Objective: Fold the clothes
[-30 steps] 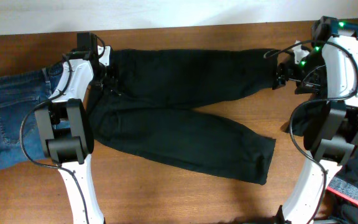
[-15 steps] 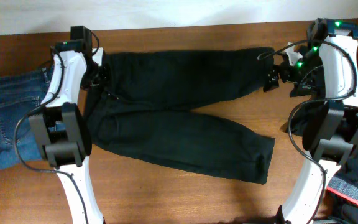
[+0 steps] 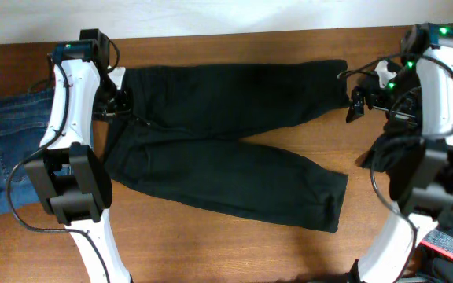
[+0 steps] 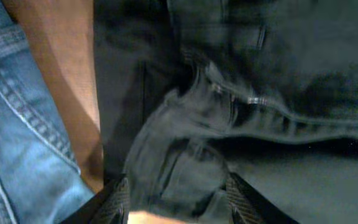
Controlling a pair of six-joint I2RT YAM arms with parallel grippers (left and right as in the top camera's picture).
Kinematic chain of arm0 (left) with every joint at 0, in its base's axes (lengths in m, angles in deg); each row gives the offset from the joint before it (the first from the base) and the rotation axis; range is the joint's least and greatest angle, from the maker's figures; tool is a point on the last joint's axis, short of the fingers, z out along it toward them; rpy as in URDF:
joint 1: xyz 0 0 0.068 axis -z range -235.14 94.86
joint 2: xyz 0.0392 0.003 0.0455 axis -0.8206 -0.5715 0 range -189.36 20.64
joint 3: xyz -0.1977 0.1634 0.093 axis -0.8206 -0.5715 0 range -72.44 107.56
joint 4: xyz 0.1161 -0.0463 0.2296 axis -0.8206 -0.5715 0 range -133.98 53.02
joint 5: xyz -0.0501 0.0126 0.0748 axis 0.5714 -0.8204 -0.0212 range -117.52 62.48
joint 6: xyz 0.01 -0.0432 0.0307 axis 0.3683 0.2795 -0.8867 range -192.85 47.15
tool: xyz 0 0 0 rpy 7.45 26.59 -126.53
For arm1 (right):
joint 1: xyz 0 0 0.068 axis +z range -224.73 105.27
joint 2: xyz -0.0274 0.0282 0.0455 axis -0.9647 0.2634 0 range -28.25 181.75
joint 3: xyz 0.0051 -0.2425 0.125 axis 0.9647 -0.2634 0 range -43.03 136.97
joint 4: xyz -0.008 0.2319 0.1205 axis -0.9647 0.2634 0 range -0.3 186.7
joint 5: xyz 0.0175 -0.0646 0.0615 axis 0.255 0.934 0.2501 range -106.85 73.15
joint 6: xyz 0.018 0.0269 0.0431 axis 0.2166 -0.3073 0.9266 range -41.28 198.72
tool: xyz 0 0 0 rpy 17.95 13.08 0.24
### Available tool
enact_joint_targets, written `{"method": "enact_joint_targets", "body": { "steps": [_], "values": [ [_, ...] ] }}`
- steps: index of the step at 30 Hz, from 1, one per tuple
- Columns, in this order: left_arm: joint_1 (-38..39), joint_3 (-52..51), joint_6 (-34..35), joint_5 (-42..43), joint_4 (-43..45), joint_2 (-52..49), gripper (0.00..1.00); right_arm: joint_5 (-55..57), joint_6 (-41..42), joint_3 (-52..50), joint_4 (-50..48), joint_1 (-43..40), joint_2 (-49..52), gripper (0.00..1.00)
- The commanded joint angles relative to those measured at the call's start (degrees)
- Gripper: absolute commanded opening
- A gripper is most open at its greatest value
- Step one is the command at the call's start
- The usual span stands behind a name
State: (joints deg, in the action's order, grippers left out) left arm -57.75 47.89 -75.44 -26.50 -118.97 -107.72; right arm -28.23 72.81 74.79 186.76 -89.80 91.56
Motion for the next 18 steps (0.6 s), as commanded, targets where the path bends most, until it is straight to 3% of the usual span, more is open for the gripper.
{"method": "enact_joint_targets", "body": {
  "steps": [1,8,18],
  "values": [
    [-0.3,0.6,-0.4,-0.4,-2.2,1.6,0.50,0.9,2.4,-7.0,0.3,0.4,-7.6,0.99],
    [-0.2,-3.2,2.4,-0.4,-7.1,1.6,0.50,-0.9,3.6,-24.5,-1.6,2.3,-15.3,0.99],
    [0.0,-17.6,3.3,2.4,-1.1,1.6,0.49,-3.6,5.5,-51.2,-19.7,4.9,-21.1,0.99]
  ]
}}
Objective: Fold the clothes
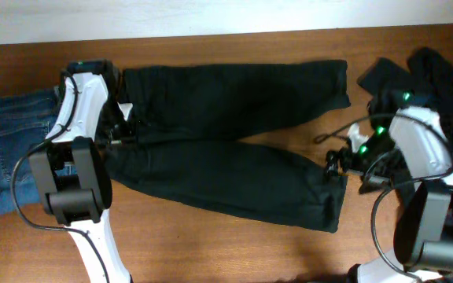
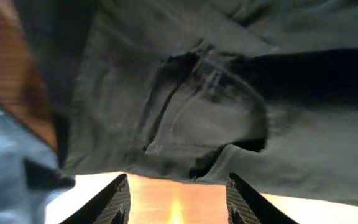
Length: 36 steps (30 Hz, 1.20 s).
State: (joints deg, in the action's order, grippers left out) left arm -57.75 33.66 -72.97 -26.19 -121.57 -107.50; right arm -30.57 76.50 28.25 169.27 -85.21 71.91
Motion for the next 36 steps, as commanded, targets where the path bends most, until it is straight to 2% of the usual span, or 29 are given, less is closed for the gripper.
{"method": "enact_joint_targets", "body": {
  "steps": [1,7,12,16,19,22,28,34,35,36],
  "values": [
    [0.1,-4.8,0.8,2.4,2.7,1.4,0.50,-1.3,2.4,-6.9,-4.5,0.3,-1.4,0.99],
    [0.8,-13.2,0.8,4.6,9.5,1.4,0.50,-0.3,9.6,-14.8,-14.0,0.3,-1.4,0.99],
    [1.4,-19.2,0.8,9.3,13.8,1.4,0.50,8.4,20.5,-17.6,-18.3,0.3,-1.4,0.99],
    [2.9,-22.3,0.8,9.9,14.4,1.4,0.50,8.9,20.5,-18.1,-19.7,0.3,-1.4,0.99],
    [4.5,-23.6,0.8,11.0,14.3,1.4,0.49,9.6,21.8,-18.1,-19.7,0.2,-1.4,0.89],
    [6.4,-24.6,0.8,10.9,13.2,1.4,0.49,12.6,25.6,-18.1,-20.2,-0.6,-1.4,0.88],
    [8.5,-26.1,0.8,8.9,12.9,1.4,0.49,12.7,25.0,-18.1,-21.4,-2.0,-1.4,0.86],
    [7.9,-26.1,0.8,6.1,13.0,1.4,0.49,11.2,23.1,-18.1,-21.1,-1.9,-1.4,0.66],
    [7.6,-26.1,0.8,6.1,12.9,1.4,0.43,11.2,23.1,-18.1,-21.1,-1.9,-1.4,0.61],
    [7.4,-26.1,0.8,5.7,12.9,1.4,0.31,11.2,23.1,-18.1,-21.2,-1.9,-1.4,0.57]
  ]
}}
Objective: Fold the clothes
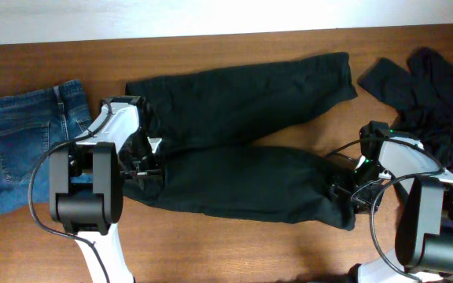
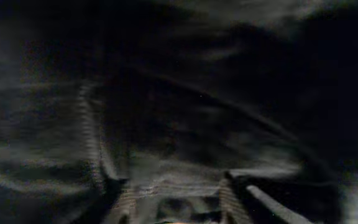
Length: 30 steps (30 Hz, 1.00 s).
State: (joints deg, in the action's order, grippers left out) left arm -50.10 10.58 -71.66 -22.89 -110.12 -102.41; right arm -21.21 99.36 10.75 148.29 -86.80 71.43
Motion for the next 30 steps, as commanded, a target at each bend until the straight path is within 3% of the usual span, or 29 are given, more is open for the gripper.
{"method": "enact_joint_targets", "body": {
  "steps": [1,3,9,21,30],
  "values": [
    [-0.5,-3.0,-0.5,1.7,1.3,-3.7,0.20,1.9,0.2,-0.5,-0.4,-0.4,-0.9,0.55],
    [-1.0,-3.0,-0.5,0.3,1.0,-3.7,0.13,1.9,0.2,-0.3,-0.8,-0.4,-0.9,0.50],
    [-2.6,-3.0,-0.5,0.1,2.1,-3.7,0.12,4.5,0.3,4.5,-0.8,-0.4,-0.9,0.45],
    [-3.0,-0.9,-0.5,0.1,2.6,-3.0,0.17,8.0,0.2,12.4,0.2,-0.4,-0.9,0.51],
    [-3.0,-0.9,-1.0,0.1,2.3,-0.9,0.21,2.3,-5.1,12.4,12.9,-0.4,-1.0,0.61]
  ]
}}
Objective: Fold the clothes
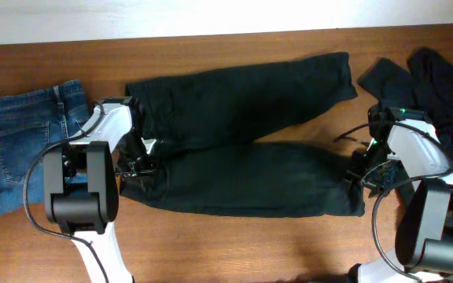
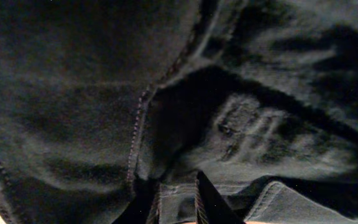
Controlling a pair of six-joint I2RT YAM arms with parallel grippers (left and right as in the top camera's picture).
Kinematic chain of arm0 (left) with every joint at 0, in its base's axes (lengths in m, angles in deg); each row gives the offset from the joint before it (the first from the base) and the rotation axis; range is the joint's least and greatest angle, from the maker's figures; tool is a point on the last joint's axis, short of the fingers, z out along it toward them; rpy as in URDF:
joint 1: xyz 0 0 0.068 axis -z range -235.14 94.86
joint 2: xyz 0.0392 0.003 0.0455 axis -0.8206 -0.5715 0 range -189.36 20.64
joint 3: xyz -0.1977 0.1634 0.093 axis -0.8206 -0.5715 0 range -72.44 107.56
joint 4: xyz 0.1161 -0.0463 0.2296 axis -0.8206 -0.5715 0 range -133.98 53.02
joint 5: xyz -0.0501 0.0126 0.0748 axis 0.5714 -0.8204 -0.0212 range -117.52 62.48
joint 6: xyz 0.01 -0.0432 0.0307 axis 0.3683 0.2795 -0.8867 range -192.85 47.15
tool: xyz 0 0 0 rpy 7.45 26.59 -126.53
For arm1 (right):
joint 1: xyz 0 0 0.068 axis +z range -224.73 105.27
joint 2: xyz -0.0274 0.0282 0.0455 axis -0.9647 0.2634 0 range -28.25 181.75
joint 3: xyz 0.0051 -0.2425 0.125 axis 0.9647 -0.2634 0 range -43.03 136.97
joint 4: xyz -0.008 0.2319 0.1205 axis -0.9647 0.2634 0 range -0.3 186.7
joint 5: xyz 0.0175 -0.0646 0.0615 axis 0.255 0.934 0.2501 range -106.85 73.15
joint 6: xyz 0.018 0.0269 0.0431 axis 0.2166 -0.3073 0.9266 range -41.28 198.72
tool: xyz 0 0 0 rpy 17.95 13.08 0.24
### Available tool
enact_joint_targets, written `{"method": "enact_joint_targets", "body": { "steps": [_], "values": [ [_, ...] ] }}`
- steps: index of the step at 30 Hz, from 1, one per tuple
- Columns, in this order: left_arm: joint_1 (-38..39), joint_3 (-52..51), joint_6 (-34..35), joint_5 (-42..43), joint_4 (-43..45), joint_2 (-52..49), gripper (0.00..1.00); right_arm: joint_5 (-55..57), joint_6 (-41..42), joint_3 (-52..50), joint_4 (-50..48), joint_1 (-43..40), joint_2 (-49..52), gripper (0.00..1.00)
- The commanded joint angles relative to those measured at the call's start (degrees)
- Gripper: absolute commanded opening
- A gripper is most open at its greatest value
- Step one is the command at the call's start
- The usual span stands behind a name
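Black trousers (image 1: 234,102) lie spread across the table, one leg running to the upper right, the other along the front to the right. My left gripper (image 1: 138,163) sits at the waistband's lower left corner. In the left wrist view the left gripper (image 2: 178,202) is shut on a fold of the waistband of the trousers (image 2: 73,93), its fingers (image 2: 207,199) close together with cloth between them. My right gripper (image 1: 358,177) rests on the hem end of the lower leg and looks shut on it.
Folded blue jeans (image 1: 30,141) lie at the left edge, beside my left arm. A heap of dark clothes (image 1: 439,75) sits at the far right. The brown table (image 1: 234,244) shows along the front.
The left jaws, wide apart over dark cloth before, are now shut on the waistband. The right gripper has shifted right and back with the lower hem, and that leg lies straighter.
At first my left gripper was at the upper waistband and my right at the upper leg's hem. Then the right was at the lower leg's hem. Later the trousers lay further right, clear of the jeans. Now both grippers hold the lower leg's ends.
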State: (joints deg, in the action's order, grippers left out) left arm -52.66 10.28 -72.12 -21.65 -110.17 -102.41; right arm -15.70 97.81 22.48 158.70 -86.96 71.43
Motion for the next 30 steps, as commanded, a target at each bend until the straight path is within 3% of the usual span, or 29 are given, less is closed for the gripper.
{"method": "enact_joint_targets", "body": {
  "steps": [1,5,16,21,30],
  "values": [
    [-0.5,-0.6,-0.5,-1.2,2.2,-0.9,0.21,-3.5,-3.9,0.5,3.1,-0.3,-1.0,0.61],
    [-0.5,-0.6,-0.5,-1.2,1.5,-0.9,0.22,-4.0,-3.8,-1.9,1.4,-0.3,-1.0,0.68],
    [-0.4,-0.4,0.1,-8.7,0.9,4.9,0.24,-7.0,-3.8,-10.6,-9.2,-0.2,-1.0,0.74],
    [-1.2,-0.4,5.9,-14.4,-1.2,10.1,0.32,-7.0,-3.8,-11.0,-10.8,-0.2,-0.9,0.74],
    [-3.2,-0.5,9.1,-12.0,-6.6,11.0,0.42,-6.9,-3.9,-11.0,-12.1,-0.2,-0.9,0.75]
  ]
}}
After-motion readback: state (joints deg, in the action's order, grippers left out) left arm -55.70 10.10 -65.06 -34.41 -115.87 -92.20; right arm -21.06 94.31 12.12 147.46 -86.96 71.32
